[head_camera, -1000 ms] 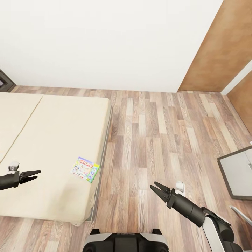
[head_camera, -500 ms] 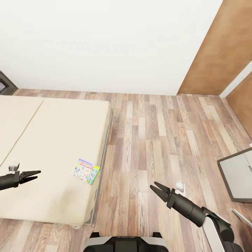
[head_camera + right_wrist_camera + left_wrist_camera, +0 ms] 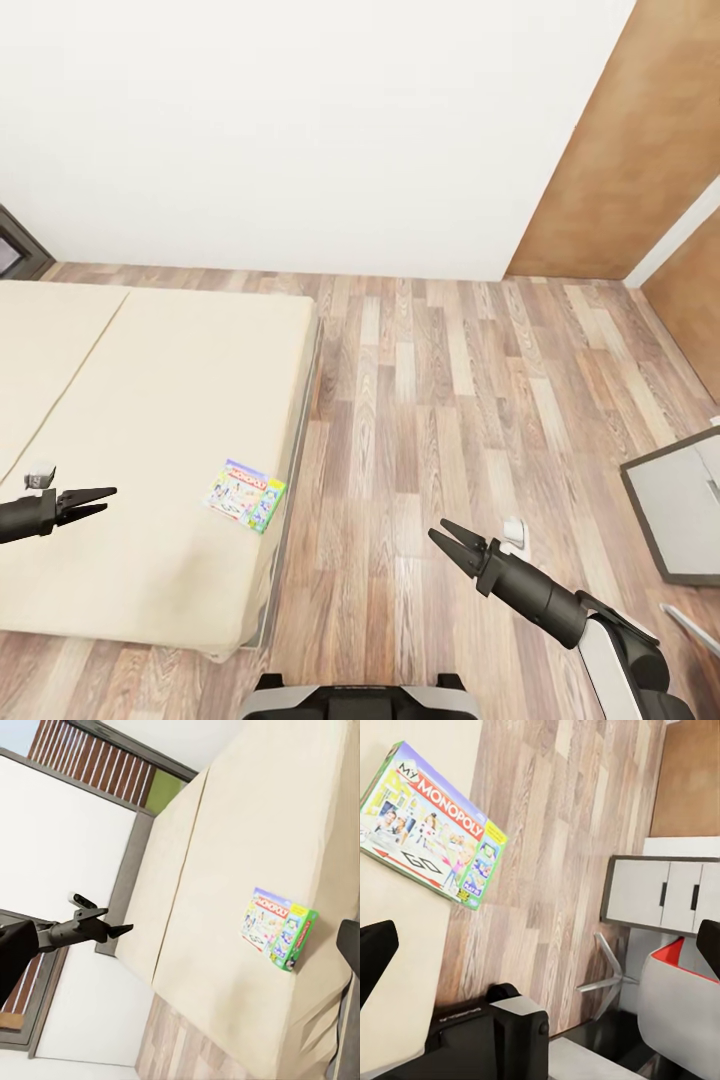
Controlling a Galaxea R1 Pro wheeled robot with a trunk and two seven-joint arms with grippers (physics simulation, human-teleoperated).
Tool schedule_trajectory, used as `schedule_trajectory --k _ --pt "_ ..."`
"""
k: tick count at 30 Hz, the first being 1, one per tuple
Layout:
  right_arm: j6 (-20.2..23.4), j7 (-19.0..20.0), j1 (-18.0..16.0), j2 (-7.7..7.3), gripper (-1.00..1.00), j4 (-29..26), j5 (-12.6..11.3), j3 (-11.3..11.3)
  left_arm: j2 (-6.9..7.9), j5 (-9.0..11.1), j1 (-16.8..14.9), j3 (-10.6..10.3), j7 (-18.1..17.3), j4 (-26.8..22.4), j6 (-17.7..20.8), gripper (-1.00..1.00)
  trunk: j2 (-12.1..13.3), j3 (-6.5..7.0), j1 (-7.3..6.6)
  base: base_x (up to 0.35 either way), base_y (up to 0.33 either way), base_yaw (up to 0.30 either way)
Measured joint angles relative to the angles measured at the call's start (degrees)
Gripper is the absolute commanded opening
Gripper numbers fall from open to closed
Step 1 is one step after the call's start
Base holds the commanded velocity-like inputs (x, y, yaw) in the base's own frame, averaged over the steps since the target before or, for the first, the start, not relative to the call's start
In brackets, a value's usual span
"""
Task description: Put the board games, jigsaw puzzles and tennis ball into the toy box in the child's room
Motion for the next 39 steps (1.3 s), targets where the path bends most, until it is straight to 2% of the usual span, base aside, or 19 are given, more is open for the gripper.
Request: schedule_trajectory --k 39 --pt "0.08 0.0 0.0 -0.09 1.0 0.0 -0.01 0.0 -0.3 0.0 0.0 -0.01 0.03 0.0 0.0 1.0 0.0 3.71 0.0 0.0 0.0 0.0"
